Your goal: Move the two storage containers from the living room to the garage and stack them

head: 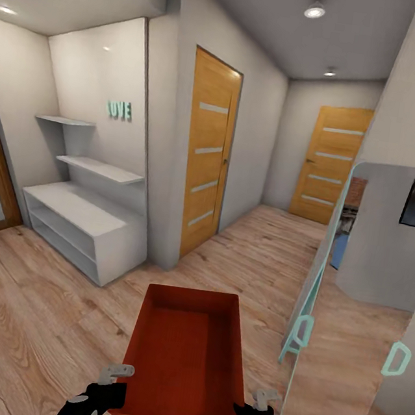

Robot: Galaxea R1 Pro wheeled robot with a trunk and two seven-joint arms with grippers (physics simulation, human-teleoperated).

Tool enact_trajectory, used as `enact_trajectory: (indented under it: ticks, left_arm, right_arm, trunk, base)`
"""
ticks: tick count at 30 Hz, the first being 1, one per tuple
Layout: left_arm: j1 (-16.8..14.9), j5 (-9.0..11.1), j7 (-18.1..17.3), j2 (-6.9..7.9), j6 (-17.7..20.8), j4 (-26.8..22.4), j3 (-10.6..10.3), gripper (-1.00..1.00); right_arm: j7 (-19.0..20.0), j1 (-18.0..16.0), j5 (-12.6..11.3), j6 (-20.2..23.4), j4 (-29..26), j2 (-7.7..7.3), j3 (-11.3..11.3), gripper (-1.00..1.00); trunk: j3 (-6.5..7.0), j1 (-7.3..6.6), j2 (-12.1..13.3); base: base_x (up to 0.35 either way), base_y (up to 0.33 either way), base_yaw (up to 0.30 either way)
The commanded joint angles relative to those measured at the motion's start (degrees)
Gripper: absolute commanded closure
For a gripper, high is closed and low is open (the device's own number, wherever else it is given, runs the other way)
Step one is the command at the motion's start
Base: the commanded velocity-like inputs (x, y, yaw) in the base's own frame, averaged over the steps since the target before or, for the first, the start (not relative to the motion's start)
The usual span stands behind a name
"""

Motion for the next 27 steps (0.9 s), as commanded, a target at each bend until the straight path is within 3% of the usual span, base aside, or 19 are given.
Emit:
enact_trajectory:
  ticks: [1, 27]
  left_arm:
    - [-0.1, -0.6, 0.4, -1.82, 0.3, -0.3, 0.5, 1.0]
    - [-0.1, -0.6, 0.4, -0.88, 0.3, -0.4, 0.7, 1.0]
  right_arm:
    - [0.5, 0.0, 1.4, -0.1, 0.2, 0.37, -0.5, 1.0]
    - [0.6, 0.0, 1.1, -0.1, 0.2, 0.37, -0.4, 1.0]
  trunk:
    - [-0.09, 0.04, -0.1]
    - [-0.09, 0.04, -0.1]
  base:
    - [0.324, 0.0, 0.0]
    - [0.324, 0.0, 0.0]
